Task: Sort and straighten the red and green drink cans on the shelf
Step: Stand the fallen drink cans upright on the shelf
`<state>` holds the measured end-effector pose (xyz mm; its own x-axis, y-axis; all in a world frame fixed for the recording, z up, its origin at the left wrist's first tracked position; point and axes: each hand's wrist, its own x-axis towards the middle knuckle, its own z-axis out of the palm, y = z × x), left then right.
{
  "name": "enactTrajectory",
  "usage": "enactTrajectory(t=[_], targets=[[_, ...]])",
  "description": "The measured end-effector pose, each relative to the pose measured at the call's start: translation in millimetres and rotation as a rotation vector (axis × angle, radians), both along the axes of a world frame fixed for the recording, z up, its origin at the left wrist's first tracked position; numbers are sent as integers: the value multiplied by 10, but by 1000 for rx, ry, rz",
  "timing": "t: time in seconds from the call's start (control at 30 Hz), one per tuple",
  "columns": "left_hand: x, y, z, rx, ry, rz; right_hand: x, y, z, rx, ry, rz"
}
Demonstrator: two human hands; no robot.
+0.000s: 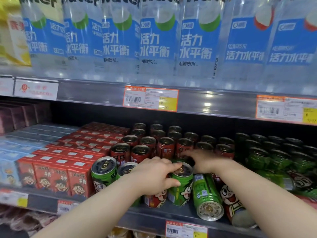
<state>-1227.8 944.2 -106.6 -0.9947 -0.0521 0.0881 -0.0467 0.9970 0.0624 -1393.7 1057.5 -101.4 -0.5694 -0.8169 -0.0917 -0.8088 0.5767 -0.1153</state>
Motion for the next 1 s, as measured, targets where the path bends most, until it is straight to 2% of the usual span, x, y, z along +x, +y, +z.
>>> enactTrajectory(t=[0.27,0.53,0.7,0.8,0.9,1.0], targets=[[17,10,21,72,5,18,-86,-100,17,96,-38,61],[28,4,12,134,35,39,-175,28,82,-108,-213,128],[35,9,14,116,28,37,-116,-93,114,-352,-190,128],[44,16,18,79,34,30,-17,-179,76,-399,-158,165],[43,16,13,42,43,17,47,-108,90,-405,-237,161],[46,11,4,25,55,13,41,132,137,-374,-120,100]])
